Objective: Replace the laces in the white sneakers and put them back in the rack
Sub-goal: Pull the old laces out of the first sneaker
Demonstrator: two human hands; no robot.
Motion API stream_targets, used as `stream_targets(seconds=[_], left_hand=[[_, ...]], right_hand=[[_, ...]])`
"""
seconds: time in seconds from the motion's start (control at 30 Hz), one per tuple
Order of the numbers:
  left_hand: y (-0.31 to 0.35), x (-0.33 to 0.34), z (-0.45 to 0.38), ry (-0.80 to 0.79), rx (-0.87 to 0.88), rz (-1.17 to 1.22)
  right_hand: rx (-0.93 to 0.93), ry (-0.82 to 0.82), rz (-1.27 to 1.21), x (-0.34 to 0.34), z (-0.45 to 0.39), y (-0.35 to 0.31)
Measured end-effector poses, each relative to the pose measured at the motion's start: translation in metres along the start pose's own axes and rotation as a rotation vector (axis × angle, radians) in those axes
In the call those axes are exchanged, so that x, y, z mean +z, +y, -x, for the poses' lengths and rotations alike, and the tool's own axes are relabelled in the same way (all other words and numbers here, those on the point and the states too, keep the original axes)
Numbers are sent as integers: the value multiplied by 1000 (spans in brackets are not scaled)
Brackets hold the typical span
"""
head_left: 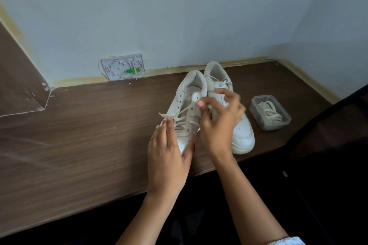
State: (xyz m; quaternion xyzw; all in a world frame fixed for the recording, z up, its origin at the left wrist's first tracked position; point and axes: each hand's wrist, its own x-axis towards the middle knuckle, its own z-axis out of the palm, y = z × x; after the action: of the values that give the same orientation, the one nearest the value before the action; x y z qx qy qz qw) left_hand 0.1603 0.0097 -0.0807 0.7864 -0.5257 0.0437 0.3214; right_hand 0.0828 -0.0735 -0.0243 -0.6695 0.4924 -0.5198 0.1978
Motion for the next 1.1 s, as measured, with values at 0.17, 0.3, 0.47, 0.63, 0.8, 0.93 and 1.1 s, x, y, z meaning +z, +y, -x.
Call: stream_targets(seconds=[0.17,0.3,0.47,0.63,0.8,0.93,1.1], left_hand=[[1,-1,1,4,-11,1],[1,-1,0,1,-13,11],[-2,-1,0,-29,27,2],[-1,-1,0,-15,16,-5],[1,-1,-1,2,-2,5],[-1,-1,-1,-13,12,4],[-3,-1,0,-28,37,-3]], right_hand=[[216,328,-96,-17,-15,10],[-2,98,33,-15,-10,6],[-228,-359,384,6,8,8],[-134,-253,207,9,1,11],[-94,-144,202,-10,-15,14],[-252,-320,351,-4,-1,9],[-233,-332,351,9,5,10]])
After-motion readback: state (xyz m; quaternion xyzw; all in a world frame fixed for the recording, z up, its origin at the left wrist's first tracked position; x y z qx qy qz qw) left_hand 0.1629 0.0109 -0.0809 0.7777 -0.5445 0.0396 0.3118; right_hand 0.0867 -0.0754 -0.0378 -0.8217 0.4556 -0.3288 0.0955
